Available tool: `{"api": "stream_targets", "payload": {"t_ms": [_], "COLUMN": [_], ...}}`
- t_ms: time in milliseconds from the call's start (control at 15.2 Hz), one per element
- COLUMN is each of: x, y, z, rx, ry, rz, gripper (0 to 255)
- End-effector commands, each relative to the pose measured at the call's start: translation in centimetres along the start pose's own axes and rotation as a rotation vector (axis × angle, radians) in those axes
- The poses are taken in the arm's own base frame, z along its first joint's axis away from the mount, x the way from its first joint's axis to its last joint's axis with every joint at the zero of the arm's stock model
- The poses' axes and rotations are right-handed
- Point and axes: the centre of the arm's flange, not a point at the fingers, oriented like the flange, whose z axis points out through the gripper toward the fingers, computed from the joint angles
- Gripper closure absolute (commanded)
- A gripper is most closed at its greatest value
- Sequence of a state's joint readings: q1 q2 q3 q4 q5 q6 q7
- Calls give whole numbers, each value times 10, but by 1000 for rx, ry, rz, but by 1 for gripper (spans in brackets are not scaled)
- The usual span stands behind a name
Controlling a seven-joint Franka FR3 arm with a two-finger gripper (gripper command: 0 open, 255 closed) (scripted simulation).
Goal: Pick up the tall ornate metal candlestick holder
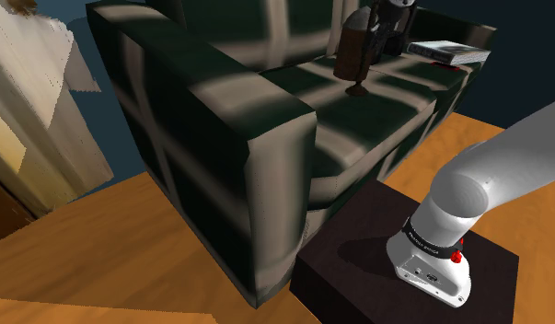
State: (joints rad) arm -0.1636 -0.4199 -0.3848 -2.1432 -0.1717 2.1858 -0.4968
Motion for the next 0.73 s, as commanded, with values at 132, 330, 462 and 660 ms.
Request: {"api": "stream_targets", "payload": {"t_ms": [132, 330, 462, 660], "x": [8, 13, 17, 19], "y": [5, 8, 11, 12], "z": [-18, -33, -42, -48], "rx": [0, 0, 0, 0], "ry": [0, 0, 0, 0], "rz": [0, 0, 0, 0], "gripper": [255, 255, 255, 255]}}
